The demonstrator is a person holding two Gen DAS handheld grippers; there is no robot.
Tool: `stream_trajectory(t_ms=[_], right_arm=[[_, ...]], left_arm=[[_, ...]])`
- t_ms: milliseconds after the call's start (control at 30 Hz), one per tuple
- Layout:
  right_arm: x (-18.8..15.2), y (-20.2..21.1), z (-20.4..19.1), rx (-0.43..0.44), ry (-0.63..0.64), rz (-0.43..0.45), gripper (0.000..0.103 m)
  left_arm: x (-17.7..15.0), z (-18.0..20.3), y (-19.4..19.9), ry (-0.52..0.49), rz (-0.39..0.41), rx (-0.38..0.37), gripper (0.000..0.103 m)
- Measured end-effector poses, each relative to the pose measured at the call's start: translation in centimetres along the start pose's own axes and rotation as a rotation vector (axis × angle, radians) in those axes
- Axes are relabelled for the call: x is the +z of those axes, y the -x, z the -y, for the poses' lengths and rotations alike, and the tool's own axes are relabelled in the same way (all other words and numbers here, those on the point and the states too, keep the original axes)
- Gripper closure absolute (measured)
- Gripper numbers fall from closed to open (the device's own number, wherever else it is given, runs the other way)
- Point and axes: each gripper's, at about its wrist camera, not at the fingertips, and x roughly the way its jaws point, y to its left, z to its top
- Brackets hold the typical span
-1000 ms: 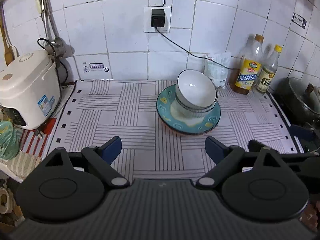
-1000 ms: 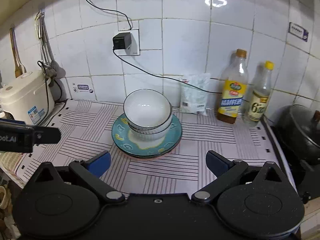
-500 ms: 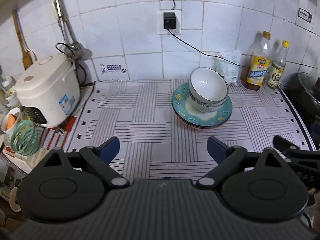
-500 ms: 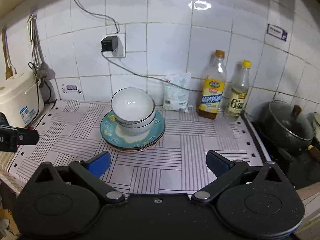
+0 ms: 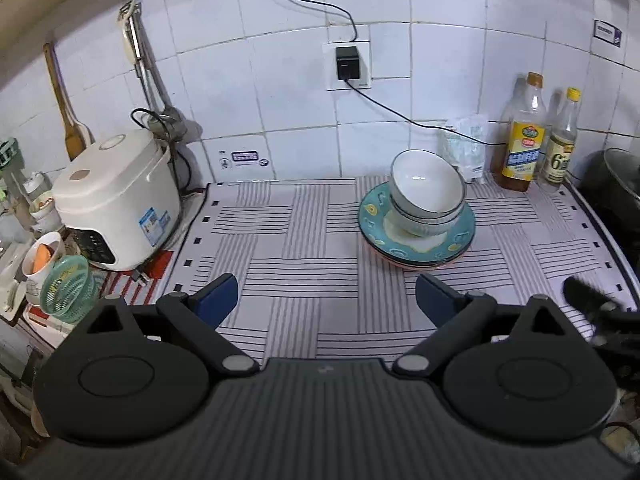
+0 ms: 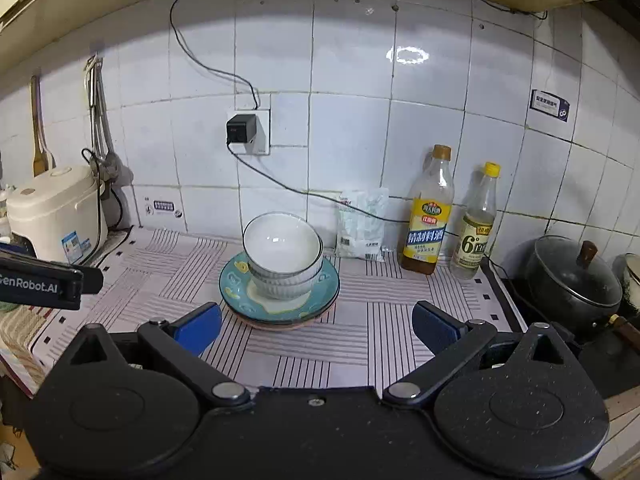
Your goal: Organize plates and bowls
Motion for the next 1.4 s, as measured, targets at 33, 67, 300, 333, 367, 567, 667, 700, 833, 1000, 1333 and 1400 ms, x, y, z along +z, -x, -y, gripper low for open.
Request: stream_trajectory(t_ms=[33, 67, 300, 333, 367, 567, 667, 700, 833, 1000, 1333, 1400], right_arm=[[0.0, -0.1, -0.2, -0.012, 0.009, -0.01, 0.0], [-0.1, -0.2, -0.4, -0.022, 0.024, -0.022, 0.0], [-0.2, -0.2, -0.8, -0.03, 0.029, -0.067, 0.0], [-0.2, -0.3, -0.8, -0.041, 0.027, -0.076, 0.0], [-0.1, -0.3, -0.6, -0.052, 0.019, -0.09, 0.0], [0.1, 0.0, 0.2, -0.045, -0.03, -0.109, 0.0], [0.3, 0.6, 0.3, -0.049, -0.038, -0.096, 0.0], [0.4, 0.8, 0.3, -0.049, -0.041, -0.09, 0.0], [0.5, 1.3, 0.5, -0.041, -0.059, -0.069, 0.0], [0.4, 1.3, 0.3, -0.042, -0.053, -0.073, 0.0], [0.4, 1.1, 0.5, -0.046, -0.055, -0.084, 0.0], [0.3, 1.1, 0.6, -0.047, -0.056, -0.086, 0.0]], left_arm=[[0.0, 0.0, 0.1, 0.004, 0.0, -0.008, 0.007], [0.0, 0.0, 0.2, 0.007, -0.001, -0.013, 0.007], [-0.2, 0.2, 0.5, 0.011, -0.021, -0.009, 0.007], [-0.2, 0.3, 0.5, 0.007, -0.025, -0.01, 0.007], [-0.3, 0.2, 0.5, 0.005, -0.028, -0.012, 0.007], [-0.7, 0.0, 0.7, 0.006, -0.03, -0.019, 0.007], [-1.0, 0.0, 0.8, 0.002, -0.031, -0.006, 0.007], [-1.1, 0.1, 0.9, 0.004, -0.03, 0.001, 0.007], [-1.2, 0.1, 1.0, -0.002, -0.025, 0.001, 0.007], [-1.3, 0.2, 1.1, -0.01, -0.023, -0.013, 0.007], [-1.3, 0.2, 1.4, -0.019, -0.011, -0.02, 0.006], [-1.3, 0.2, 1.4, -0.022, -0.01, -0.02, 0.006]])
